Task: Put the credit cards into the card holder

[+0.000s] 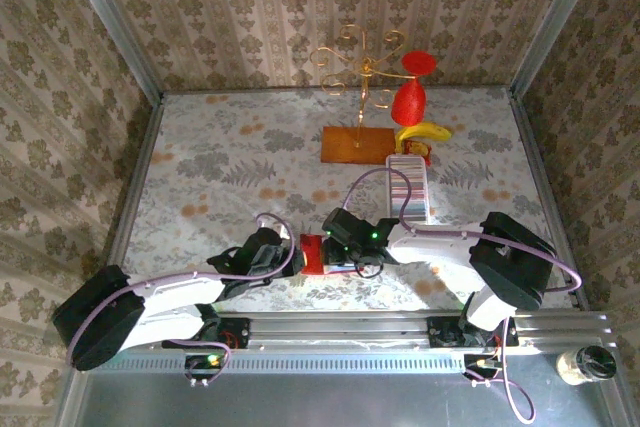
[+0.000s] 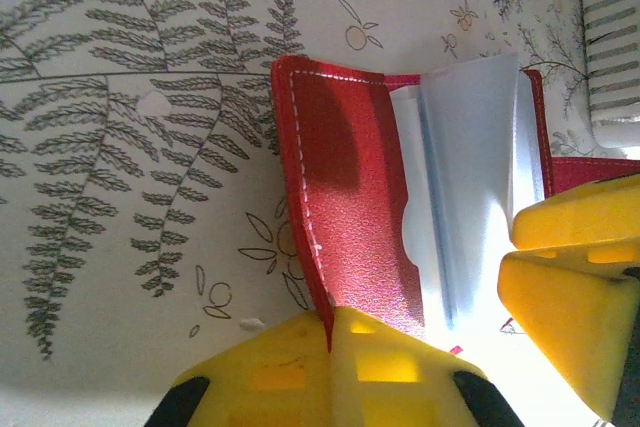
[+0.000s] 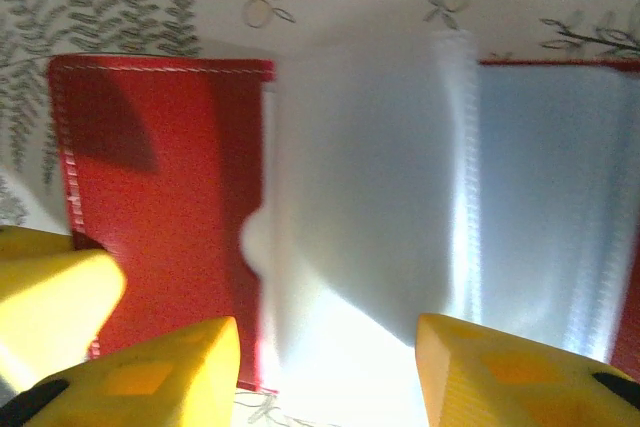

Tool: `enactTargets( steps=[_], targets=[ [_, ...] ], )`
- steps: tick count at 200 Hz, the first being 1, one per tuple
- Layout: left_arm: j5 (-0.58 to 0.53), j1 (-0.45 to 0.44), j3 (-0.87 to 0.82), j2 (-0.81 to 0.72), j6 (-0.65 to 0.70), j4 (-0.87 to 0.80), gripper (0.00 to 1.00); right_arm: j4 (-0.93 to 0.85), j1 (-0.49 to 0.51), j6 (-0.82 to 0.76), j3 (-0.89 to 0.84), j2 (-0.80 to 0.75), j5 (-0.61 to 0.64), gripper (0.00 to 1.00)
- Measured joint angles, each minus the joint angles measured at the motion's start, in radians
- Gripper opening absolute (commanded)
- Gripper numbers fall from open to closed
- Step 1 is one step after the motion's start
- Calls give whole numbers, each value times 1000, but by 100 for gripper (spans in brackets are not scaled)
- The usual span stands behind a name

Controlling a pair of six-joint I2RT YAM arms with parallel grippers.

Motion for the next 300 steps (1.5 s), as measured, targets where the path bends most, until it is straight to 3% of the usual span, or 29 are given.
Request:
enactTargets(
  steps=[71,179,300],
  targets=[
    [-1,-11,0,23,-28,37,0,100,4,40,-4,0,-39,51],
    [-12,-18,0,22,-33,37,0,-117,28,39,-6,-81,100,51],
    [-24,-31,0,23,-36,37,0,-102,28,35,25,25,99,56]
  ],
)
